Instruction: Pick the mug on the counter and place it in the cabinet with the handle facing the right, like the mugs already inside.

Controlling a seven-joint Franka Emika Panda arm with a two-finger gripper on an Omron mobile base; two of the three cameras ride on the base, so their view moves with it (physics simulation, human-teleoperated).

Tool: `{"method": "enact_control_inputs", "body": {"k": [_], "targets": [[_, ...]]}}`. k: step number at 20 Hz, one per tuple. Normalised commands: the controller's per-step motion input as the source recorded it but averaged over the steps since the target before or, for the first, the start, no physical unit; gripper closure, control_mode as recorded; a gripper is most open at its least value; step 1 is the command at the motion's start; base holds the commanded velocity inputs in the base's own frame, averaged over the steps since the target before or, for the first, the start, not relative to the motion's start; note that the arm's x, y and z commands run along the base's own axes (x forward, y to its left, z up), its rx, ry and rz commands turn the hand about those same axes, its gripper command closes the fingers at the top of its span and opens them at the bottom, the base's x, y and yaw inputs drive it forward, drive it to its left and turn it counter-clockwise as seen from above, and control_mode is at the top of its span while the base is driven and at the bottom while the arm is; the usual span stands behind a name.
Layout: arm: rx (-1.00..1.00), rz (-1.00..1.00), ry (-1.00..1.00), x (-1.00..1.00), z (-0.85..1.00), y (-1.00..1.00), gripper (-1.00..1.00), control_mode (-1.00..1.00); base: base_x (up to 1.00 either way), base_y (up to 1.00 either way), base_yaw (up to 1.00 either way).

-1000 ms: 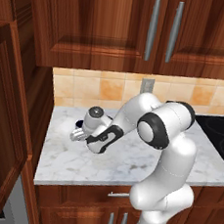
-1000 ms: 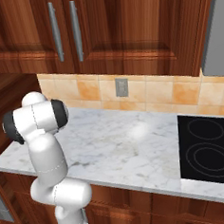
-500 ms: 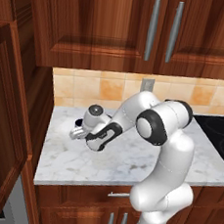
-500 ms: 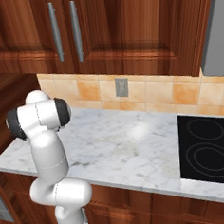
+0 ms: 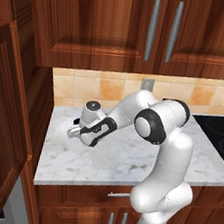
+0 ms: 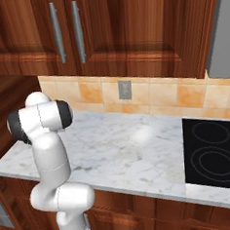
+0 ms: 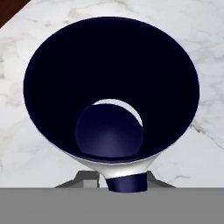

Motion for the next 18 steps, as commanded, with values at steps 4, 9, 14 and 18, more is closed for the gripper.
{"method": "enact_control_inputs", "body": {"k": [4,9,14,18], "targets": [[0.00,0.00,0.06,-0.01,-0.17,0.00,1.00,-1.00,0.00,0.00,0.00],[0.00,0.00,-0.02,-0.39,-0.03,0.01,1.00,-1.00,0.00,0.00,0.00],[0.00,0.00,-0.12,-0.80,-0.01,-0.01,1.00,-1.00,0.00,0.00,0.00],[0.01,0.00,-0.07,-0.70,0.18,-0.12,1.00,-1.00,0.00,0.00,0.00]]}}
